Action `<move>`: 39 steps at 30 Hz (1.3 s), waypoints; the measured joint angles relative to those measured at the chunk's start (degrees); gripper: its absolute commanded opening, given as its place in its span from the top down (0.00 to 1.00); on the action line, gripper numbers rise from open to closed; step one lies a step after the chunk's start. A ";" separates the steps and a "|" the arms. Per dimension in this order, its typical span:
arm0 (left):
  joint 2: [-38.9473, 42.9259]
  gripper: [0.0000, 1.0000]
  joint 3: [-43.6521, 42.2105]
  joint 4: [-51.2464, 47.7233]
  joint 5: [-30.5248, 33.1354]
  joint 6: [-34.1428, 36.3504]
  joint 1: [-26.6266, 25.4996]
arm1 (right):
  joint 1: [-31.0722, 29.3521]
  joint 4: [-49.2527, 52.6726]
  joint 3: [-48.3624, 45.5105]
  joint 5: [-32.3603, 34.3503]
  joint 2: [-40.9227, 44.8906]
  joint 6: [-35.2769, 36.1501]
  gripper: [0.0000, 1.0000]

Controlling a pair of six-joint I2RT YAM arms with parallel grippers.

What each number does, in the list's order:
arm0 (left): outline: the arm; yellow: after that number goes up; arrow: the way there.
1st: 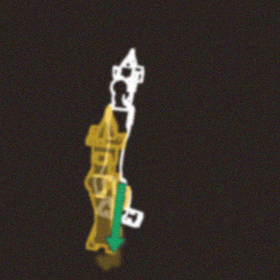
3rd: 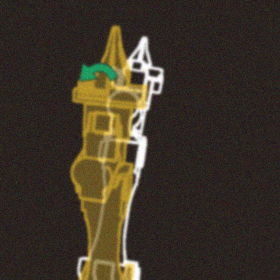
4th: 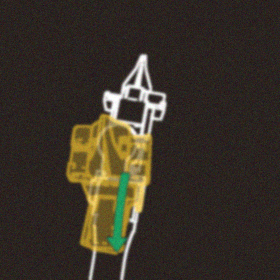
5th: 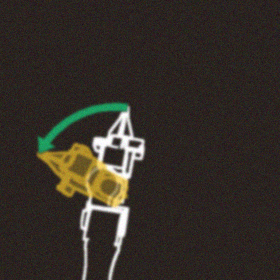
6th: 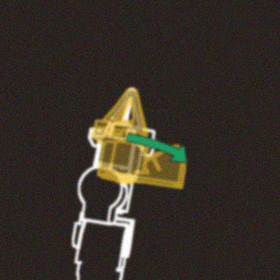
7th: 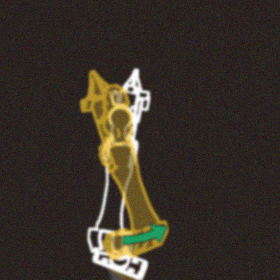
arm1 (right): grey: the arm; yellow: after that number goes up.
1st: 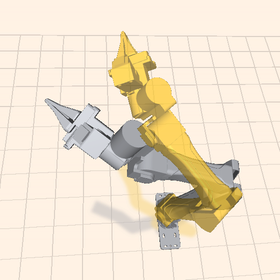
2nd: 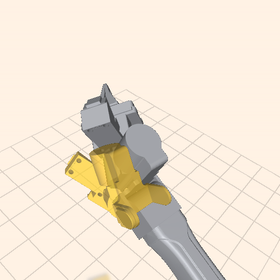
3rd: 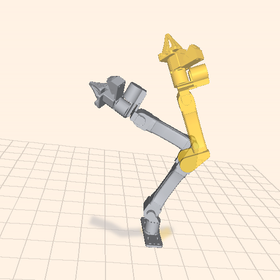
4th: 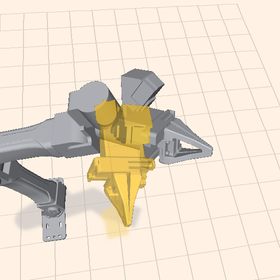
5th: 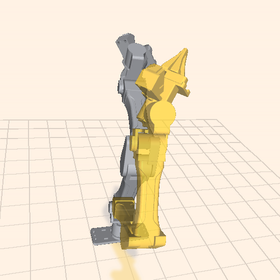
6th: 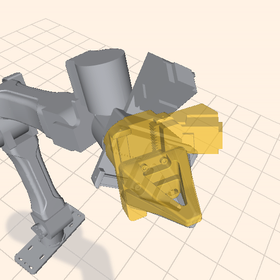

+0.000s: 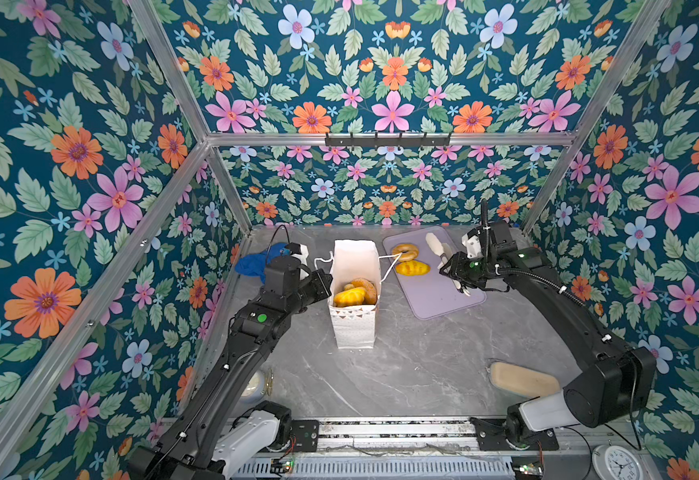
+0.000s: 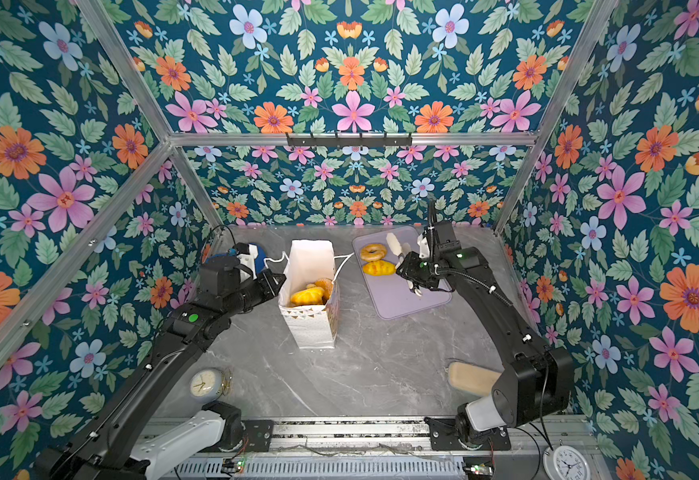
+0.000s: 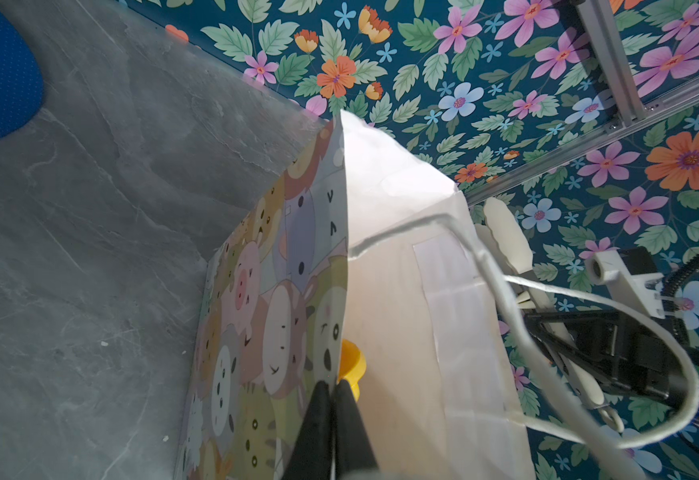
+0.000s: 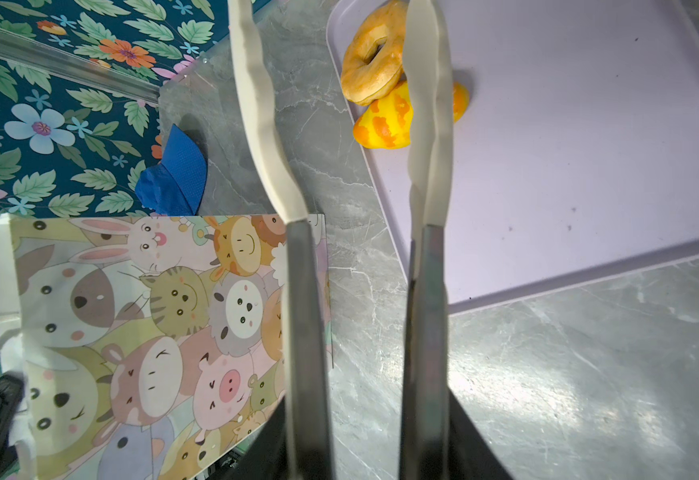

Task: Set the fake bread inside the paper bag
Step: 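Raise the empty tongs from the bag and move them over the tray, then lower the open tongs around the ring-shaped bagel on the tray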

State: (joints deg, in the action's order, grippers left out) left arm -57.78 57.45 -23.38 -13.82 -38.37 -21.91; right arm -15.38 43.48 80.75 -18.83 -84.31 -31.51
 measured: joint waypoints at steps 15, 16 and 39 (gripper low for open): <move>0.13 0.92 -0.48 0.66 -0.04 -0.02 0.00 | 1.55 -1.79 1.40 -0.42 -5.07 -0.42 0.56; 0.11 0.92 -0.48 0.66 -0.04 -0.02 0.00 | 1.60 -1.88 1.60 -0.42 -5.51 -0.42 0.55; 0.50 0.92 -0.98 1.01 -0.02 -0.02 0.00 | 2.32 -3.48 8.48 -2.16 -19.41 -0.20 0.59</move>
State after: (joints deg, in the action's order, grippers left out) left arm -57.28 56.47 -22.37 -13.85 -38.39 -21.91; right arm -13.06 40.01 89.23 -20.99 -103.72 -31.70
